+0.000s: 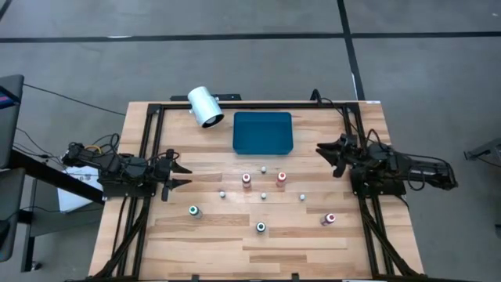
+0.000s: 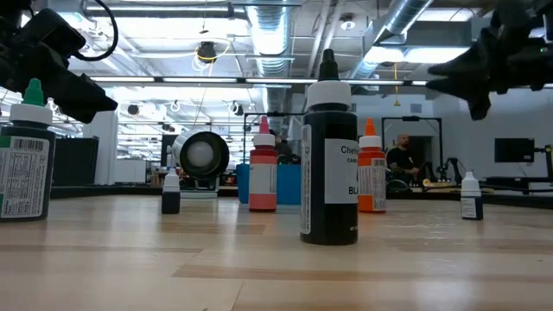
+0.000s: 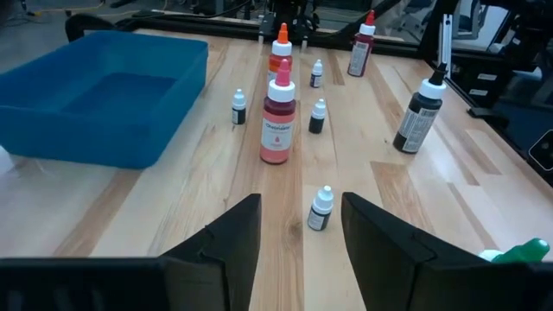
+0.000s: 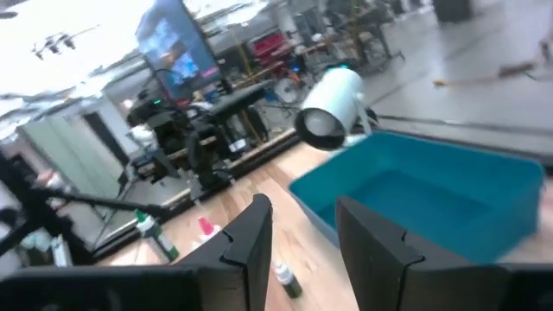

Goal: Pick & Place food coloring
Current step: Put the large orange food coloring bottle into the blue bin

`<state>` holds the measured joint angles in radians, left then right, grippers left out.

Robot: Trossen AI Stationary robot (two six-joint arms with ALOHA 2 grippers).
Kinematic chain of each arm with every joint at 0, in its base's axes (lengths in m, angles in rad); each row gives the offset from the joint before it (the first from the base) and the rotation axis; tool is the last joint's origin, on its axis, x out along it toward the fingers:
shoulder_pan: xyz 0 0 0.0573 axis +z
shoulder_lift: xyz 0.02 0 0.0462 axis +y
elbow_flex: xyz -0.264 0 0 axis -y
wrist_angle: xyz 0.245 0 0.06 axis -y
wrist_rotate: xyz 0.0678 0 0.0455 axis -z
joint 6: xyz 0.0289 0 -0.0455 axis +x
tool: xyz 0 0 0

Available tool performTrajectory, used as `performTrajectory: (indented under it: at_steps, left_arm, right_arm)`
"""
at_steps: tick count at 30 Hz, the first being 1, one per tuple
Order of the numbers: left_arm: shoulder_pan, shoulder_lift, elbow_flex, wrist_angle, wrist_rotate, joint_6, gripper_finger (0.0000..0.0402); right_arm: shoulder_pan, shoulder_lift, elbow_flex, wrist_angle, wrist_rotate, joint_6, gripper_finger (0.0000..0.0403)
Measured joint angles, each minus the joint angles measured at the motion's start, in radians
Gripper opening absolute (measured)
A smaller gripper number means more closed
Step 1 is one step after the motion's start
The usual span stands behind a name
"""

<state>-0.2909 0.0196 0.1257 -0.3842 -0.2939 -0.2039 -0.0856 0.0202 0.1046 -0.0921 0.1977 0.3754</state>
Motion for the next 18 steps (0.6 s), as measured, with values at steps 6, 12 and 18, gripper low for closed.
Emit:
performTrajectory:
  at_steps: [6,12,18]
  left_arm:
    - [0.000,0.000,0.000,0.000,0.000,0.000,0.0153]
    - [0.000,0.000,0.000,0.000,0.000,0.000,0.0153]
    - [0.000,0.000,0.000,0.000,0.000,0.000,0.0153]
  right_arm:
    - [0.060,0.136,0.142,-0.067,0.007,-0.079,0.0115]
    - [0.107,0.405,0.354,-0.288,0.011,-0.115,0.0115]
    - [0.136,0.686,0.555,-0.482,0.011,-0.181,0.0115]
